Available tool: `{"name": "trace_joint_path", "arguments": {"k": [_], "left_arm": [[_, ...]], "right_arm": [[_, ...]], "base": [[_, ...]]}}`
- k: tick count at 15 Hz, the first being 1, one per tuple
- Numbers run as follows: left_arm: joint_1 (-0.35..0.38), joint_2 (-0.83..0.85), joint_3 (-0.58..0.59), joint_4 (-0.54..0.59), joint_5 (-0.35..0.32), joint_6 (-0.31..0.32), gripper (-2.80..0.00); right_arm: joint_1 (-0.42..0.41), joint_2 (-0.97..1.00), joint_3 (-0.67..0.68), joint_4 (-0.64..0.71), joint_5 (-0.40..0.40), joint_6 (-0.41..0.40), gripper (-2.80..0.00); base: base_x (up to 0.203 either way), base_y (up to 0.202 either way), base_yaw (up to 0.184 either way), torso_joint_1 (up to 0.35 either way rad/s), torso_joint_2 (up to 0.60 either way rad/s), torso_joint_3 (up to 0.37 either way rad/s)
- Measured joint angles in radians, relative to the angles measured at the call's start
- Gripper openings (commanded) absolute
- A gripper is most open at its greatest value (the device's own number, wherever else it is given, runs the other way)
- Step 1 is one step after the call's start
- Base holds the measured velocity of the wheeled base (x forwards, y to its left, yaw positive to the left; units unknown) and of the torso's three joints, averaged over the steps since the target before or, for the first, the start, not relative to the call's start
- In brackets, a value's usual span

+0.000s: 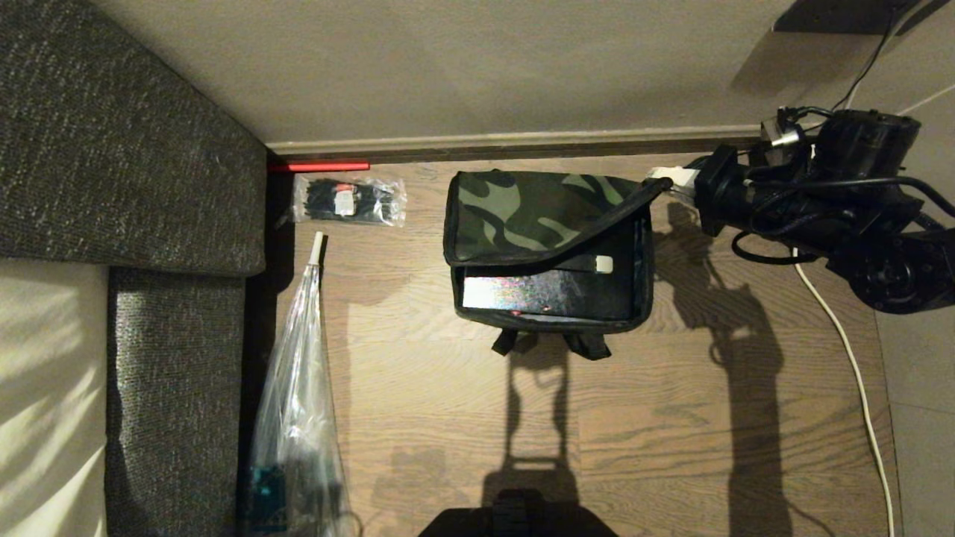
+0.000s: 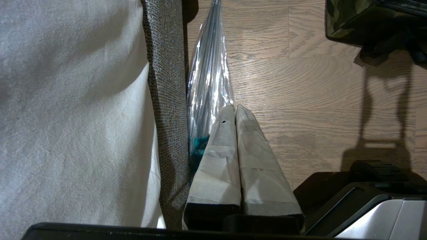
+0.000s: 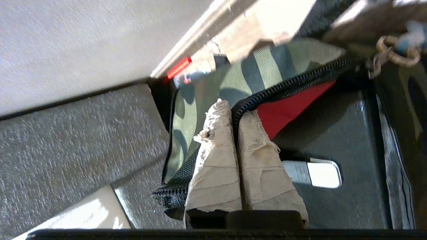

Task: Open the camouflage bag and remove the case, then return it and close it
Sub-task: Open the top of the storage box

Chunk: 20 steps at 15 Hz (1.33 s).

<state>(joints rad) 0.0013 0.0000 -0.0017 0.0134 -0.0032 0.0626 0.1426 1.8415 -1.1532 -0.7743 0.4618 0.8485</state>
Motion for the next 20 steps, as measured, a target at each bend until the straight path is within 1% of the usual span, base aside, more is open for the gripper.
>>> {"name": "trace_joint_path", "arguments": {"k": [3,6,14,15,20], "left_arm": [[0.0,0.0,0.0,0.0,0.0,0.0,-2.8],[0.0,0.0,0.0,0.0,0.0,-0.001,-2.8],[0.0,0.0,0.0,0.0,0.0,-0.001,-2.8],[0.0,0.0,0.0,0.0,0.0,0.0,-2.8],[0.0,0.0,0.0,0.0,0.0,-0.001,-2.8]], "right_arm": [[-0.004,0.001,-0.03,-0.001,0.0,0.021,-2.8],[-0.008,0.004,-0.066,-0.014,0.0,0.096,-2.8],[-0.014,0.011,-0.088,-0.017,0.002,0.092,-2.8],[-0.014,0.013,-0.091,-0.018,0.002,0.093,0.0],[-0.014,0.023,-0.097,-0.042,-0.001,0.095,0.0]], "base": [[0.0,0.0,0.0,0.0,0.0,0.0],[0.0,0.0,0.0,0.0,0.0,0.0],[0.0,0.0,0.0,0.0,0.0,0.0],[0.0,0.0,0.0,0.0,0.0,0.0],[0.0,0.0,0.0,0.0,0.0,0.0]]}}
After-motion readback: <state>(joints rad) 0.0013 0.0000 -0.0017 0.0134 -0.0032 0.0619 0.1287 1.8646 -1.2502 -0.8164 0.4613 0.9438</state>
